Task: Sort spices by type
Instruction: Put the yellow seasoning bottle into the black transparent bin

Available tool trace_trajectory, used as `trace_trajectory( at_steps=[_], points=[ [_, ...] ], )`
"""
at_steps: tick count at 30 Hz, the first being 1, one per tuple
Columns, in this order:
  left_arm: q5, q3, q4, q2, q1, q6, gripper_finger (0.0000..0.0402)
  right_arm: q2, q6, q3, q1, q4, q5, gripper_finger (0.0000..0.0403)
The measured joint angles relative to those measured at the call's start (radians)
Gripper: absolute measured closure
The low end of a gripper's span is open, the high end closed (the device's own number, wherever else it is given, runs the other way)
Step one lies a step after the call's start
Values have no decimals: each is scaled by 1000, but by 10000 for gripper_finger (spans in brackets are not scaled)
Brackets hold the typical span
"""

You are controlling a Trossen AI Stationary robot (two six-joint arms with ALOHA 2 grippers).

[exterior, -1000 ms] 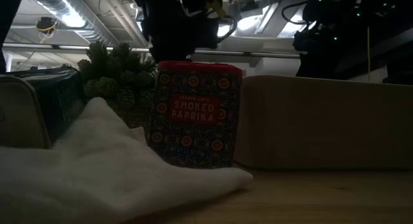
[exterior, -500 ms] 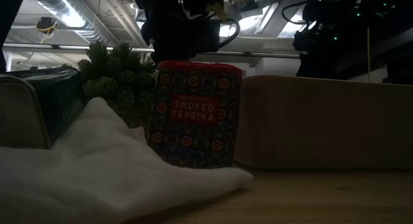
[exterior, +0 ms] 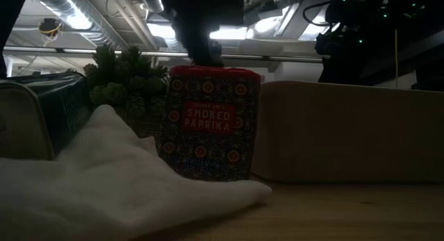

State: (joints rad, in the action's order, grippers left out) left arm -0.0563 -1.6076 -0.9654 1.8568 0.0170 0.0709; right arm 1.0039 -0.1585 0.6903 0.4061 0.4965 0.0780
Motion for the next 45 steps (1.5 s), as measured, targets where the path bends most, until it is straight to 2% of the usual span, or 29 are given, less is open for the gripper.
trace_trajectory(
  at_steps=[10, 26, 38, 45],
  points=[
    [0, -138, -38, -2, -9, 62, 188, 0, 0, 0, 0, 0, 0, 84],
    [0, -135, 271, 11, -131, 147, 186, 0, 0, 0, 0, 0, 0, 84],
    [-4, -133, 294, 192, -133, 252, 185, 0, 0, 0, 0, 1, 0, 84],
    [-4, -133, 297, 238, -133, 278, 185, 0, -9, 0, 0, 0, 0, 84]
  ],
)
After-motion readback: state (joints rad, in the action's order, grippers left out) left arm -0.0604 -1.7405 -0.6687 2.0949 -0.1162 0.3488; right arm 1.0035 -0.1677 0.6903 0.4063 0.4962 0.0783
